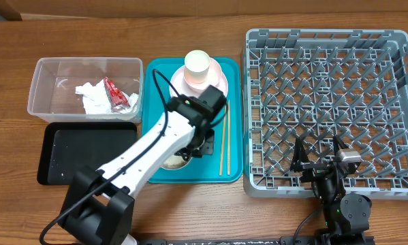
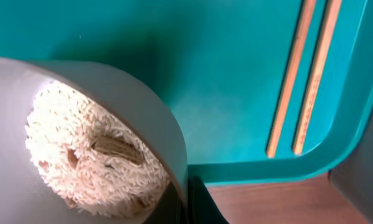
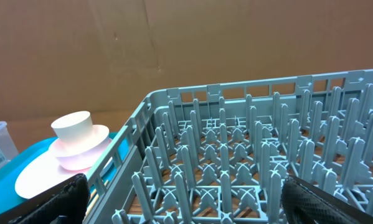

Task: Sort waste into correct bins and load items into the dishwasher
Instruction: 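Lift the rice bowl and carry it over the black tray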

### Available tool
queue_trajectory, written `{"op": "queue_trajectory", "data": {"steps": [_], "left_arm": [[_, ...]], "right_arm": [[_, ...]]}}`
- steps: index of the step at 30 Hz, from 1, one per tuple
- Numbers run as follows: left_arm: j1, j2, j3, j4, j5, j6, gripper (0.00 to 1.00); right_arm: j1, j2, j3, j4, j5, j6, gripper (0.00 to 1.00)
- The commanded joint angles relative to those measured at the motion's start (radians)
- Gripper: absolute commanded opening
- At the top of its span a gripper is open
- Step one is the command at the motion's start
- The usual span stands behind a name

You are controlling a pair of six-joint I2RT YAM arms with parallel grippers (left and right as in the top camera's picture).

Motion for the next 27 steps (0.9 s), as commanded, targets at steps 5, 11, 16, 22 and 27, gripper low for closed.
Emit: {"op": "queue_trajectory", "data": {"steps": [5, 11, 16, 22, 27], "left_arm": [[0.127, -0.075, 0.090, -0.131, 0.075, 0.103, 0.04], [0.211, -0.234, 0.097, -0.188, 0.082, 0.129, 0.04], [0.353, -0.344, 0.097, -0.212, 0.144, 0.188, 0.04], [0.610, -0.375, 0.088, -0.242, 0.305, 0.373, 0.04], [0.785, -0.364, 0.052, -0.229, 0.493, 0.507, 0.04]], "right_arm": [[-0.001, -0.010, -0.010, 0.008, -0.003, -0.003, 1.00], [-0.002, -0.010, -0.010, 0.008, -0.003, -0.003, 1.00], [-0.001, -0.010, -0.010, 0.008, -0.003, -0.003, 1.00], [-0.001, -0.010, -0.010, 0.008, -0.003, -0.003, 1.00], [-0.001, -0.010, -0.010, 0.008, -0.003, -0.003, 1.00]]}}
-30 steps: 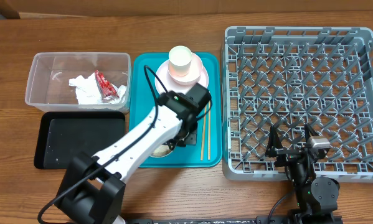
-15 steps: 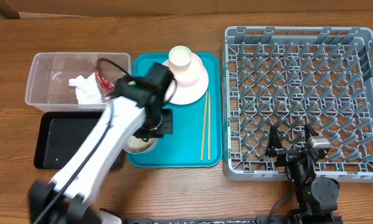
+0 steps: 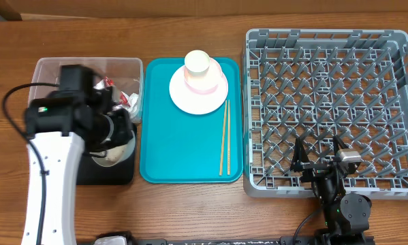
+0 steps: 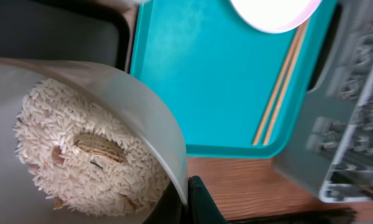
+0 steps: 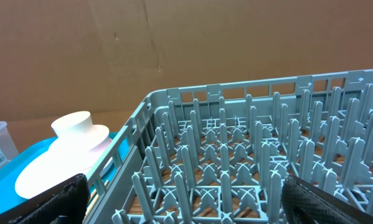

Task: Sort waste into correct bins and load items into the dishwasher
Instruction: 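Lift the rice bowl and carry it over the black tray, then tilt the bowl to pour the rice onto the black tray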

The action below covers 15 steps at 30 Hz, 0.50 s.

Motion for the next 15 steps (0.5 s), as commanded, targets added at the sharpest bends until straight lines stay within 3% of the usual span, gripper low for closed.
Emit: {"op": "queue_trajectory", "data": {"steps": [1, 15], "left_arm": [[0.127, 0.005, -0.035, 0.012, 0.226, 0.180, 0.04], [0.565, 0.008, -0.289, 0.175, 0.694, 0.406, 0.04]], "right_arm": [[-0.001, -0.010, -0.010, 0.008, -0.003, -0.003, 1.00], [-0.001, -0.010, -0.010, 0.008, -0.003, -0.003, 1.00]]}}
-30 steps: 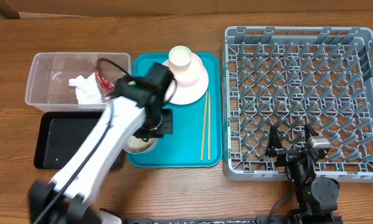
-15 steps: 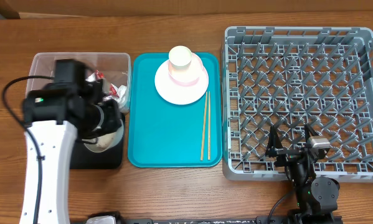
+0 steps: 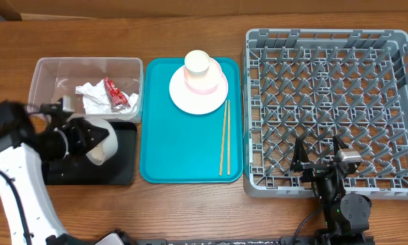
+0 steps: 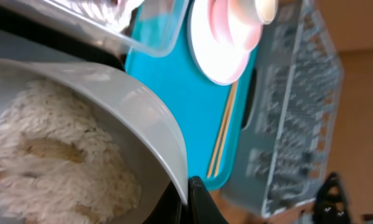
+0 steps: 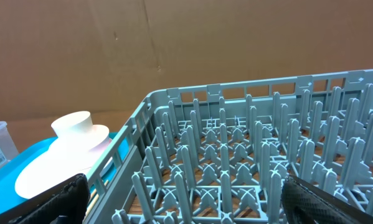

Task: Sort waste into correct bins and load items into the dishwasher
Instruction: 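Tilt the bowl to pour the rice onto the black tray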

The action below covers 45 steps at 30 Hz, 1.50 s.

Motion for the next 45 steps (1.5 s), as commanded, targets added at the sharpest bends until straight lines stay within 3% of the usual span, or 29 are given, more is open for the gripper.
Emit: {"op": "queue_trajectory", "data": {"steps": [1, 7, 18, 33, 40, 45], "left_arm": [[0.095, 0.002, -0.087, 0.044, 0.233, 0.102, 0.04], [0.206, 0.002, -0.200, 0.160, 0.356, 0.127, 0.04], [0.282, 0.016, -0.314, 0.335, 0.436, 0.127, 0.04], [0.293, 0.153, -0.314, 0.407, 0.576, 0.127, 0.04], [0.302, 0.156, -0.314, 0.378, 0.779, 0.130, 0.04], [0.347, 0.156, -0.314, 0.369, 0.758, 0.126, 0.04]], "right_arm": [[-0.001, -0.010, -0.010, 0.008, -0.003, -0.003, 1.00], [-0.001, -0.010, -0.010, 0.008, -0.003, -0.003, 1.00], [-0.001, -0.010, -0.010, 0.008, -0.003, -0.003, 1.00], [-0.001, -0.010, -0.010, 0.008, -0.003, -0.003, 1.00], [-0.001, -0.010, -0.010, 0.008, -0.003, -0.003, 1.00], [-0.001, -0.010, -0.010, 0.008, -0.002, -0.003, 1.00]]}}
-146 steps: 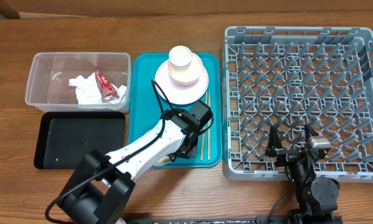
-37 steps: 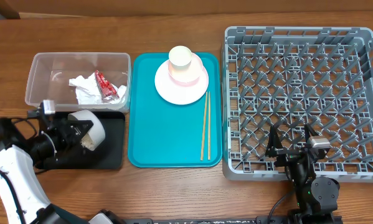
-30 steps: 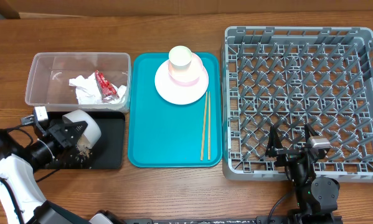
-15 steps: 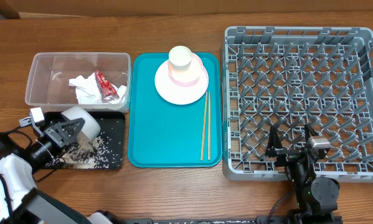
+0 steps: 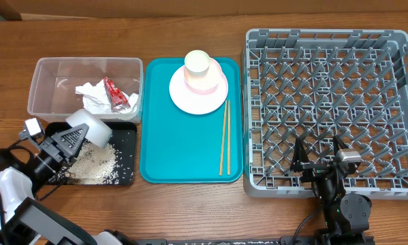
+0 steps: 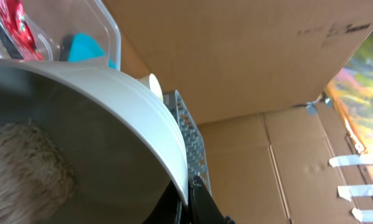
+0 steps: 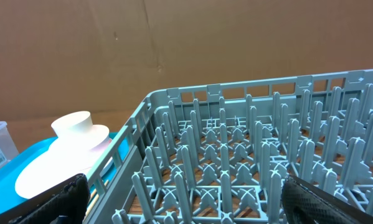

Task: Sort waste into correct bins and load items into the dishwasher
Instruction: 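Tilt the bowl to pour the rice onto the black tray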

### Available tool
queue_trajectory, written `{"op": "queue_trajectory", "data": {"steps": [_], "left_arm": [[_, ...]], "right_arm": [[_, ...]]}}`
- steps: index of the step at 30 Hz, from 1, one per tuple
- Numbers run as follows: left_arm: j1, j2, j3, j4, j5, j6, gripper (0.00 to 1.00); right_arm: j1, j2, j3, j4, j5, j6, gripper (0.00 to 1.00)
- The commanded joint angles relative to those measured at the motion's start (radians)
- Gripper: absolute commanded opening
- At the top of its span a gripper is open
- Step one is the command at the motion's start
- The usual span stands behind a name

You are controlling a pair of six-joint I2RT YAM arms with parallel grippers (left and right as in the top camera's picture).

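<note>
A white bowl (image 5: 89, 127) hangs tipped over the black tray (image 5: 125, 129), and my left gripper (image 5: 73, 139) is shut on its rim. White rice (image 5: 93, 161) lies spread across that tray. In the left wrist view the bowl (image 6: 93, 118) fills the frame, with some rice (image 6: 15, 165) still inside at the lower left, and my gripper (image 6: 186, 194) pinches the rim. My right gripper (image 5: 318, 151) rests open at the front edge of the grey dish rack (image 5: 394, 102), with nothing between its fingers (image 7: 55, 199).
A clear bin (image 5: 47, 68) behind the black tray holds crumpled paper and a red wrapper (image 5: 113, 93). The teal tray (image 5: 183, 150) carries a white plate (image 5: 183, 99) with a pink bowl and a cup (image 5: 198, 63) on it, and chopsticks (image 5: 224, 136) beside them.
The bowl has been tipped further, from on its side to mouth down over the black tray. Most of the rice is now on the tray. My left arm has drawn back towards the lower left.
My left gripper first held the rice-filled bowl on the teal tray. Then the bowl was above the black tray, still level. Then it lay tilted on its side there, and now it is overturned with rice spilled on the tray. The right arm stayed put.
</note>
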Motion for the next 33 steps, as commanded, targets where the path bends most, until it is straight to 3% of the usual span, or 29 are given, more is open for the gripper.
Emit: {"op": "queue_trajectory", "data": {"steps": [1, 8, 27, 29, 31, 33], "left_arm": [[0.049, 0.002, -0.006, -0.021, 0.062, 0.027, 0.04], [0.128, 0.002, -0.006, -0.057, 0.070, 0.027, 0.04], [0.125, 0.002, -0.006, -0.056, 0.083, -0.012, 0.04], [0.125, 0.002, -0.006, -0.002, 0.084, -0.070, 0.04], [0.125, 0.000, -0.006, -0.055, 0.084, -0.148, 0.04], [0.125, -0.002, -0.006, -0.070, 0.084, -0.105, 0.04]], "right_arm": [[-0.001, -0.010, -0.010, 0.008, -0.002, -0.003, 1.00], [-0.001, -0.010, -0.010, 0.008, -0.002, -0.003, 1.00], [-0.001, -0.010, -0.010, 0.008, -0.002, -0.003, 1.00], [-0.001, -0.010, -0.010, 0.008, -0.002, -0.003, 1.00], [-0.001, -0.010, -0.010, 0.008, -0.002, -0.003, 1.00], [-0.002, -0.010, -0.010, 0.008, -0.002, -0.003, 1.00]]}}
